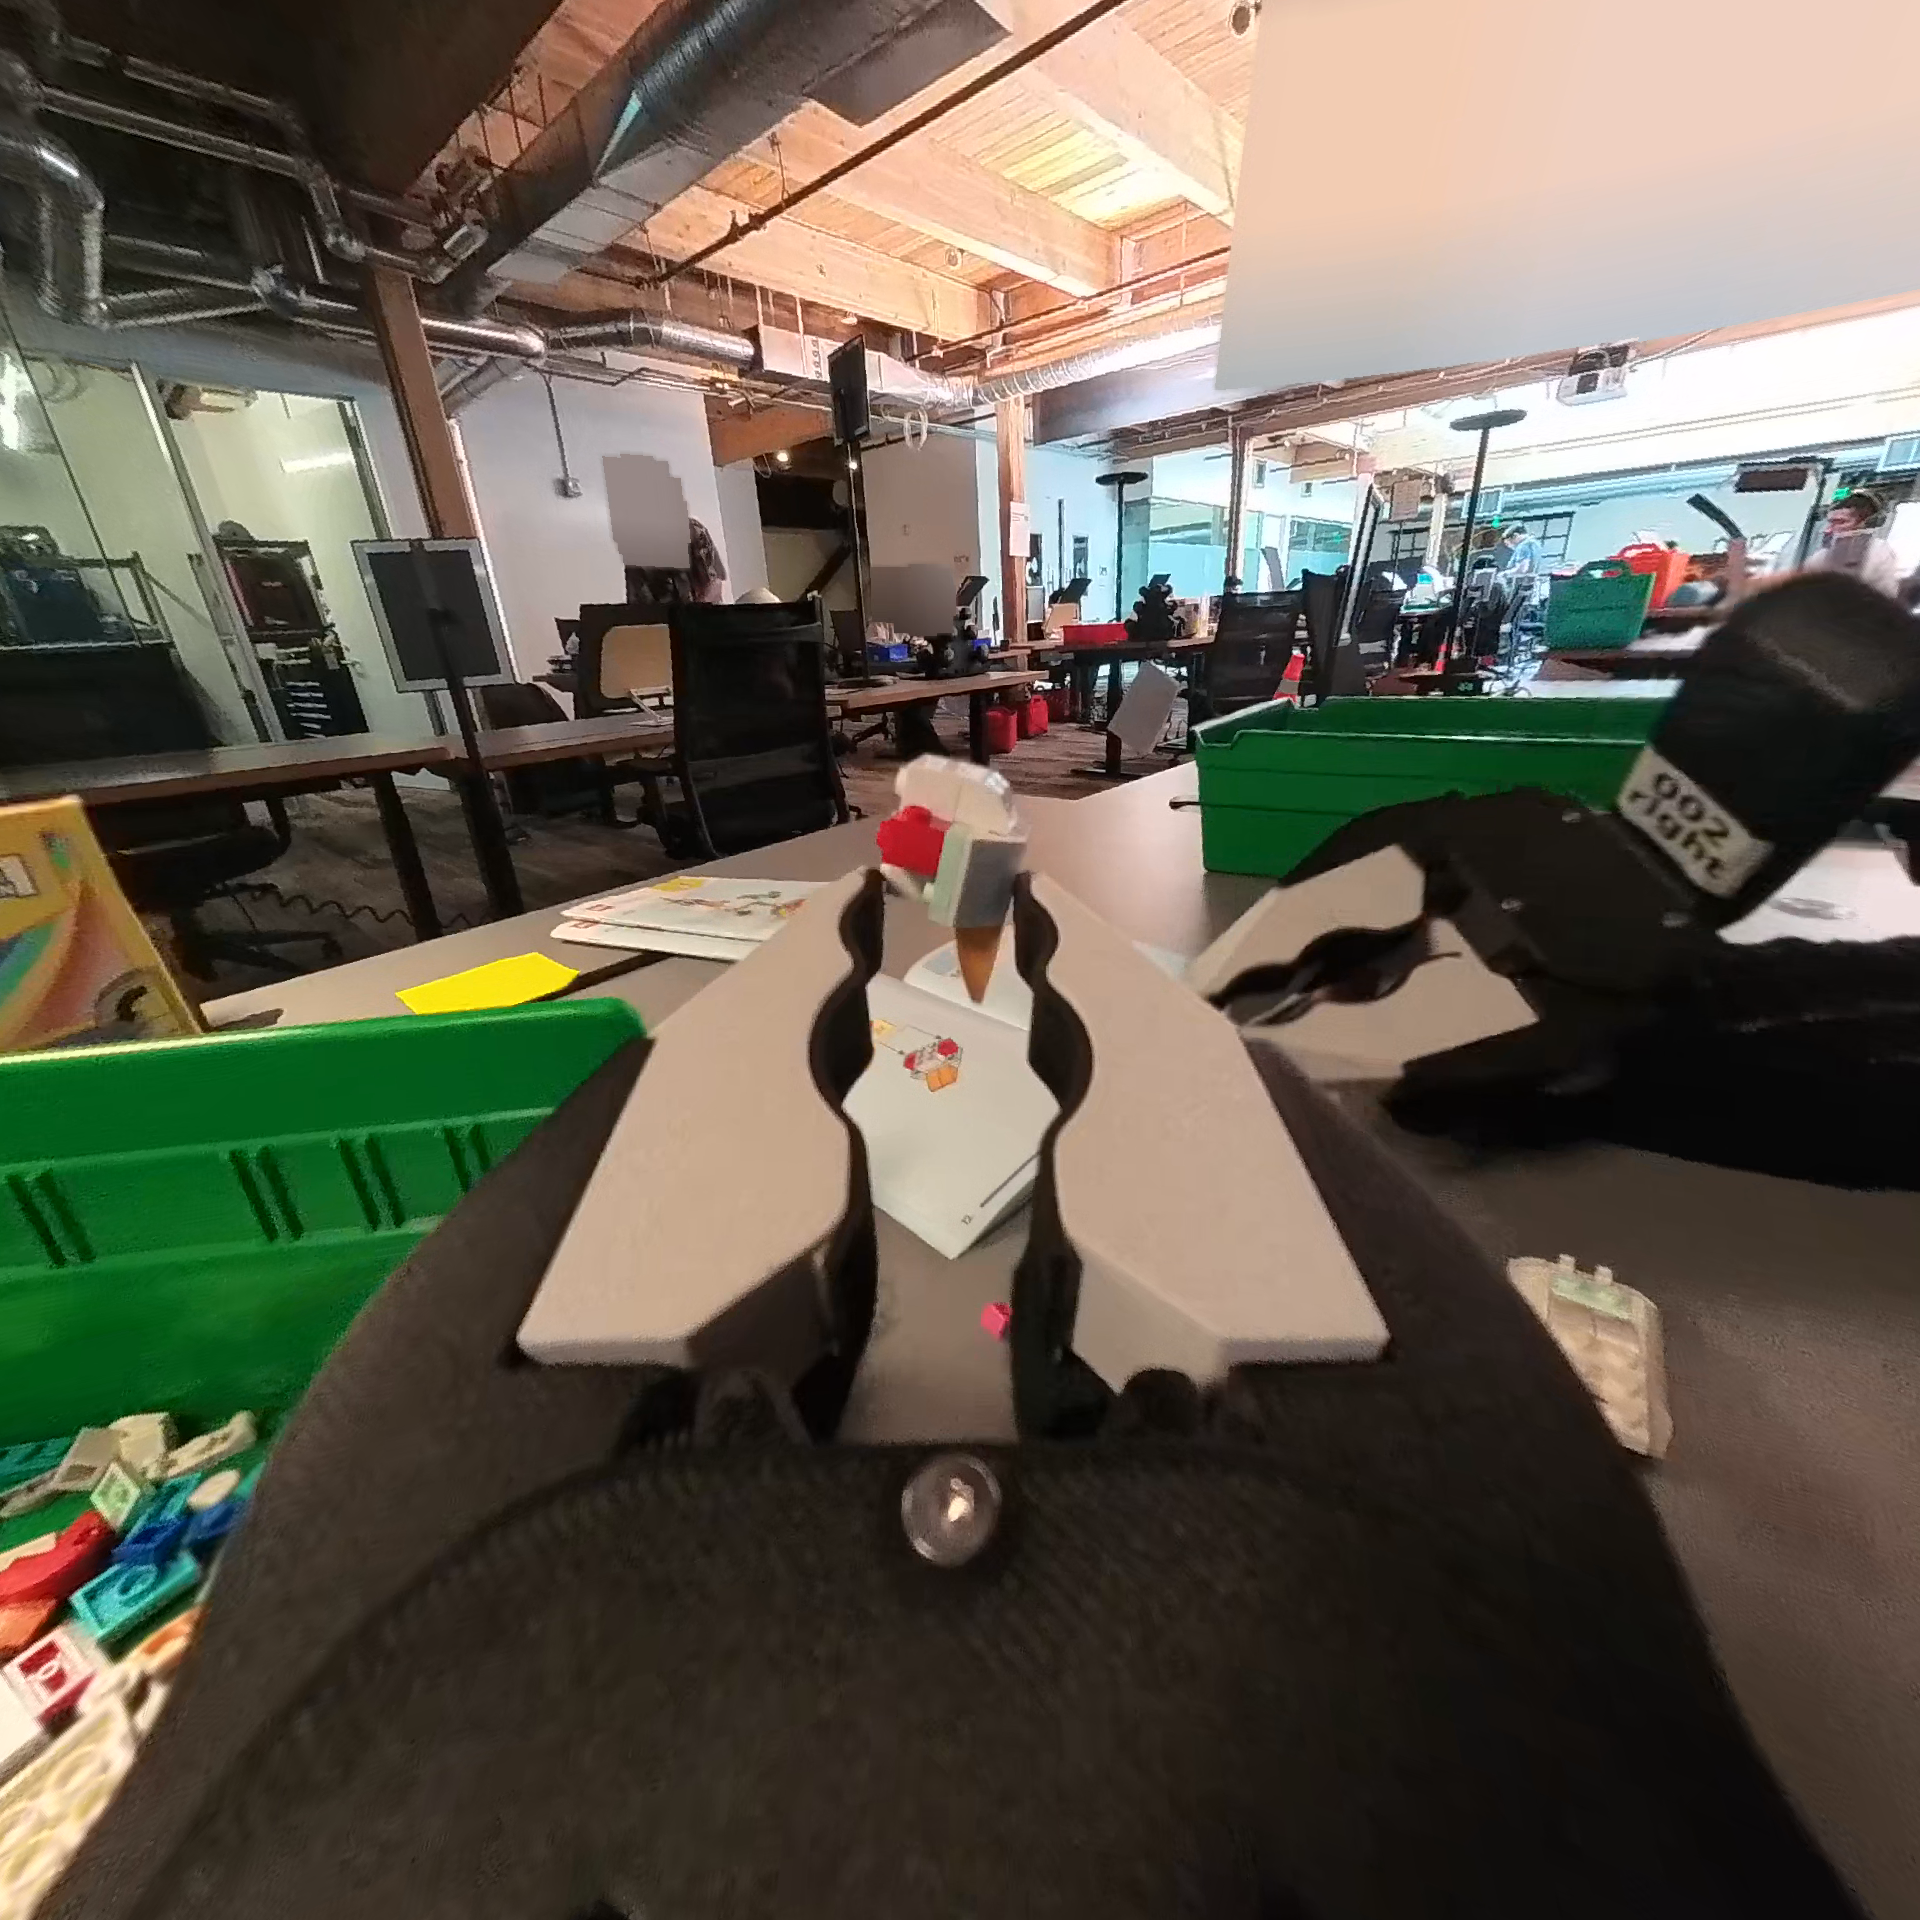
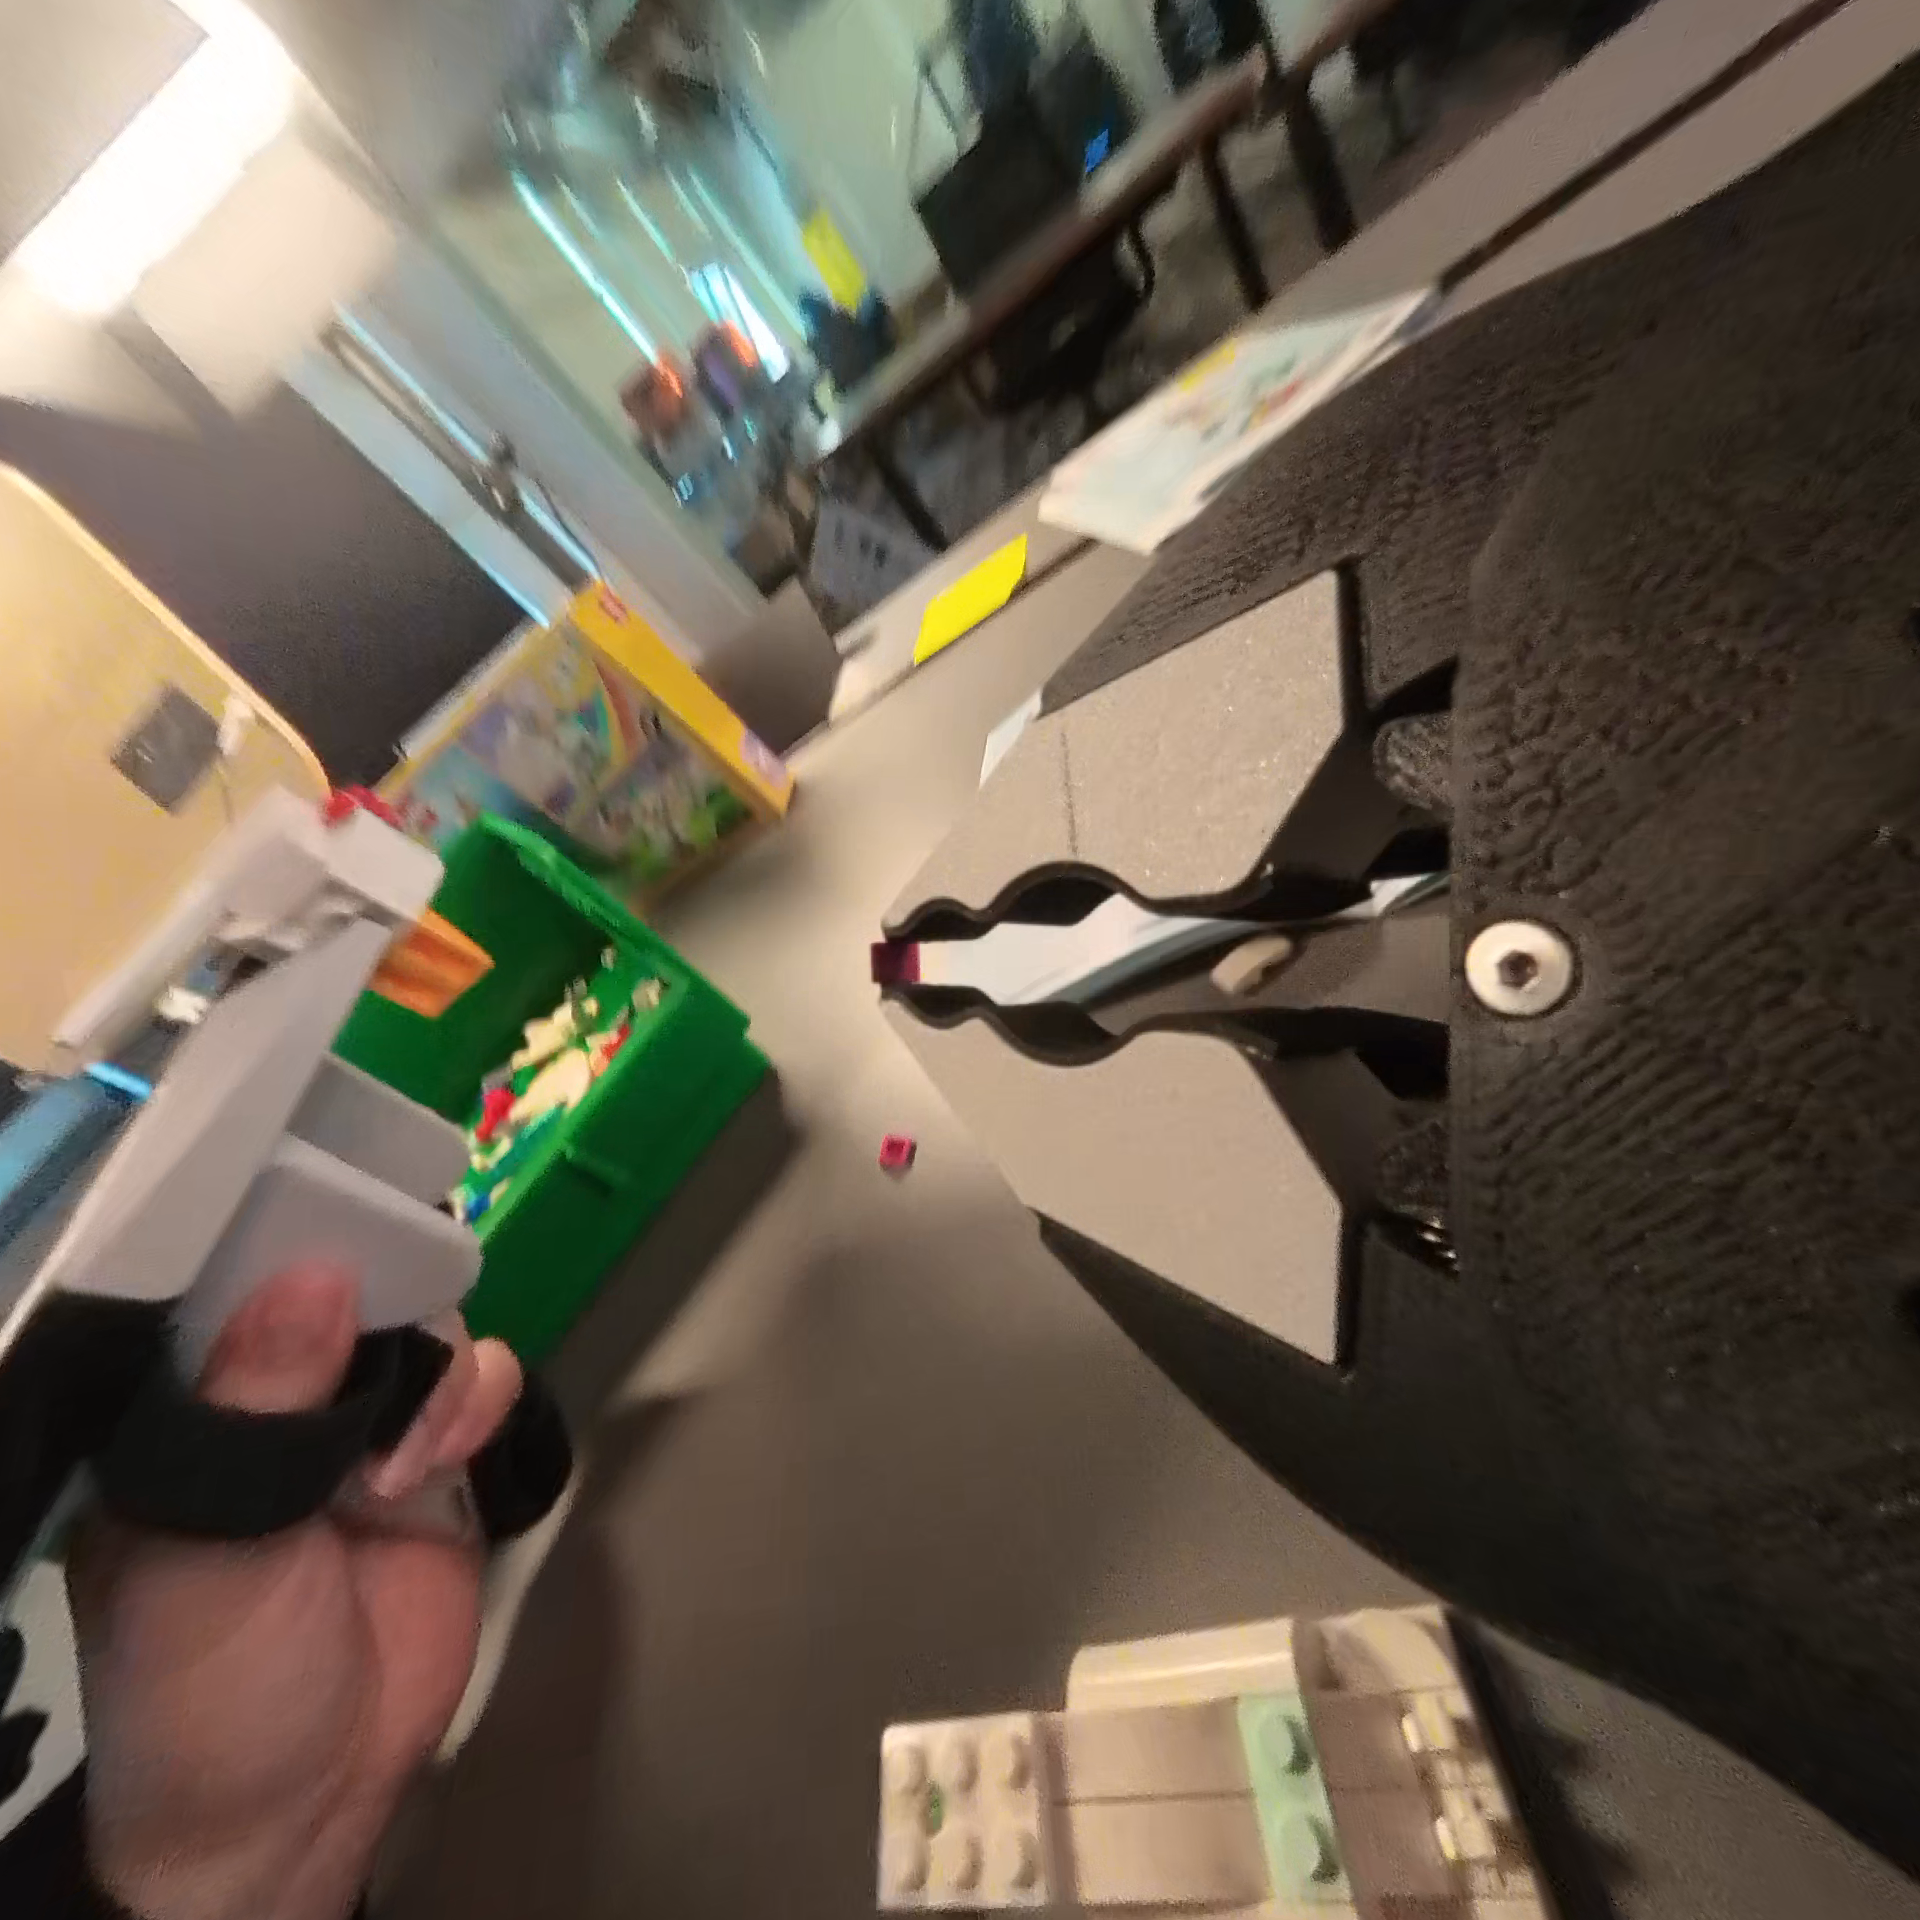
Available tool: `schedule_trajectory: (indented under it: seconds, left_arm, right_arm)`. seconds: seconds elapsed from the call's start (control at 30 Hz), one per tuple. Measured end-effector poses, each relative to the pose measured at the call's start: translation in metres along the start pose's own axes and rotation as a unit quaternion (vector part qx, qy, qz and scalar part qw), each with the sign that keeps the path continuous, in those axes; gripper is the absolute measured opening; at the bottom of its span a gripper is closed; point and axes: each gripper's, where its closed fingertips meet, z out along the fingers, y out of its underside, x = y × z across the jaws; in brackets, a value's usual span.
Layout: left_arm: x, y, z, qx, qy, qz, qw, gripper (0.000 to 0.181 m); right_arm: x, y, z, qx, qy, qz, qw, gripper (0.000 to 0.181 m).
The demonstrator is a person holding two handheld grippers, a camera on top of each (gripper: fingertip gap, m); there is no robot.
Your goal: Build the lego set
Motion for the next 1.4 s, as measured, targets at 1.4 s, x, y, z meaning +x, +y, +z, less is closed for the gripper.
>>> schedule_trajectory:
  seconds: [1.4]
  left_arm:
    - [0.02, 0.005, 0.009, -0.013, -0.043, 0.081, 0.996, 0.024]
  right_arm:
    - [0.027, -0.099, -0.036, 0.208, -0.046, 0.245, 0.946, 0.005]
